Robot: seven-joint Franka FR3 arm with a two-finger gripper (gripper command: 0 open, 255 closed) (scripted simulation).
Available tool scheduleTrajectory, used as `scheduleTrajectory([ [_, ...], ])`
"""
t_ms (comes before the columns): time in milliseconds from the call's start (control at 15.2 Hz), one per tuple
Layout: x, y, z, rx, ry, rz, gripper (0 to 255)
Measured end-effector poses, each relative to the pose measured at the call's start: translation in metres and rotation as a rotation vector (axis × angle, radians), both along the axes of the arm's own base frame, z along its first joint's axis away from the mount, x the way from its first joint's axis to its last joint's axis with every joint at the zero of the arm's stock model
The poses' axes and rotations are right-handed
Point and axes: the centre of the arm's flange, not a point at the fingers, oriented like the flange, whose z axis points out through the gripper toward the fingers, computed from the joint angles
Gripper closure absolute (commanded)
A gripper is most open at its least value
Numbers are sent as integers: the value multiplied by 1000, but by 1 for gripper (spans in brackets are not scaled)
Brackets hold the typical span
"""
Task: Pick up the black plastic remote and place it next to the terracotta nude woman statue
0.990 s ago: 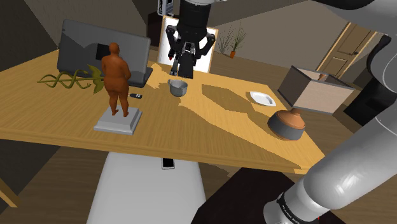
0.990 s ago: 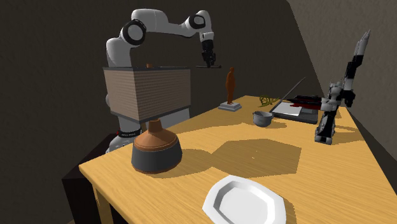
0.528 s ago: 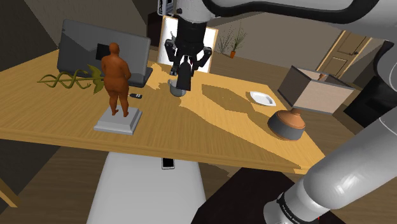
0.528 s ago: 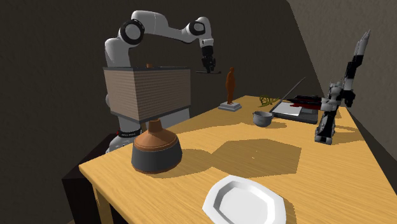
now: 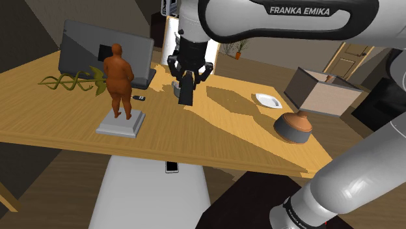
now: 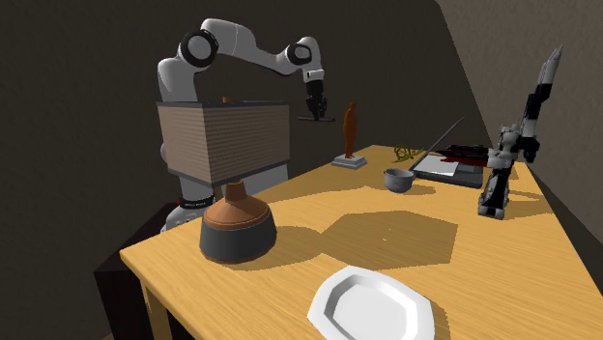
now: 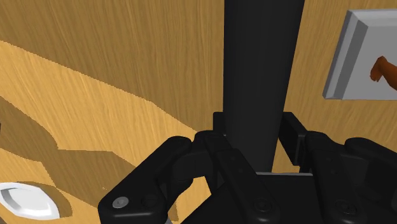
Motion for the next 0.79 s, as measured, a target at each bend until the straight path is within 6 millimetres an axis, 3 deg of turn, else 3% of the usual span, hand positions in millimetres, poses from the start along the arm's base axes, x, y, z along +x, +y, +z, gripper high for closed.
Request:
scheduleTrajectory([
  [792, 1, -2, -62, 0, 0, 0, 255],
])
